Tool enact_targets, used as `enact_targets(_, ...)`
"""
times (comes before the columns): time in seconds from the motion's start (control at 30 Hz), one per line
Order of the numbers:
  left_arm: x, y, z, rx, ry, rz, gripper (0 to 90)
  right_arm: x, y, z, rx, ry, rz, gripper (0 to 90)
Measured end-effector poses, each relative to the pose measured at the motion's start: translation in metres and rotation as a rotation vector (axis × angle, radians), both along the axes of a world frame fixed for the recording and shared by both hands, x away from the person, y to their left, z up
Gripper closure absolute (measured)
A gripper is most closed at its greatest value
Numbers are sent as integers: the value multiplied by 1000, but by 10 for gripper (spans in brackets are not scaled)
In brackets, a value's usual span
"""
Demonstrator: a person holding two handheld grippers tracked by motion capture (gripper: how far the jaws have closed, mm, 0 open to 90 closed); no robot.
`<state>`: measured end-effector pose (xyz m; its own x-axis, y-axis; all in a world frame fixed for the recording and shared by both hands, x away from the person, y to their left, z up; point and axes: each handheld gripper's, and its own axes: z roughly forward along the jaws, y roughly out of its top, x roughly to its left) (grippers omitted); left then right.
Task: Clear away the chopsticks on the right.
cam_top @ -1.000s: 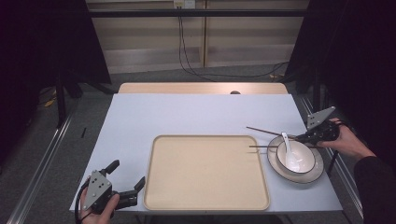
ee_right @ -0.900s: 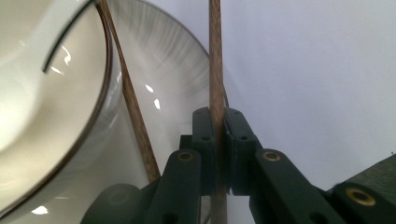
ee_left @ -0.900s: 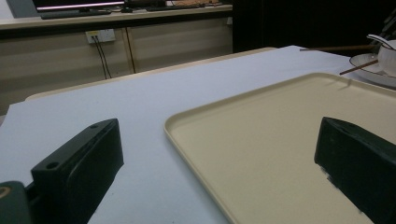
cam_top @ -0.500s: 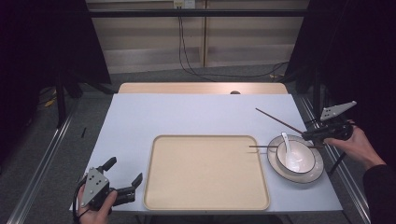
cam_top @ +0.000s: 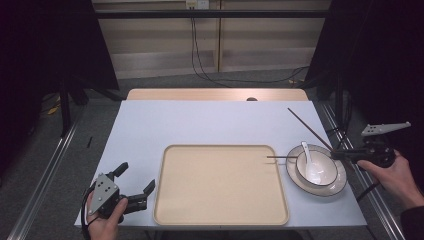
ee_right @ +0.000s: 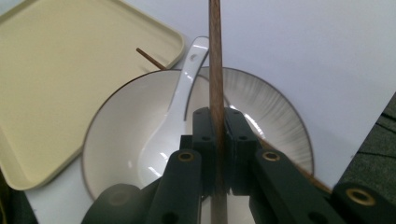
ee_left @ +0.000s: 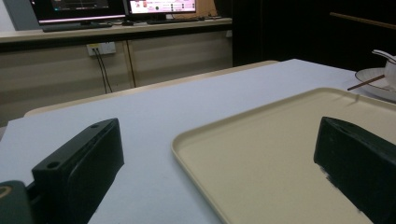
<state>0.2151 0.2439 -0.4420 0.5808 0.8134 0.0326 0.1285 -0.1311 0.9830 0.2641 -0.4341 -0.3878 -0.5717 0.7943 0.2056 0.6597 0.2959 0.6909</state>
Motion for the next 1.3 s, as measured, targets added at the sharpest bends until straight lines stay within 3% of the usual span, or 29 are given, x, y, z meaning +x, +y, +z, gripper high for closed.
enact_targets(0.13, -2, -3, 0, -10, -12, -8, 14, -17, 10, 0, 89, -8, -49, 849)
enact_targets(0.27, -2, -5, 0, -13, -4, -22, 14, -34, 28, -6, 170, 28, -94, 849)
enact_targets(0.5, -3, -7, 0, -3, -12, -23, 14, -53, 59, -7, 212, 32, -127, 849)
enact_targets(0.73, -5, -5, 0, -9, -19, -13, 13, -65, 91, -12, 259, 57, -122, 849)
enact_targets(1.0, -5, -6, 0, -7, -23, -15, 13, -67, 132, -31, 272, 119, -131, 849)
enact_targets(1.3, -5, -5, 0, -4, -25, -12, 13, -60, 164, -57, 216, 196, -146, 849)
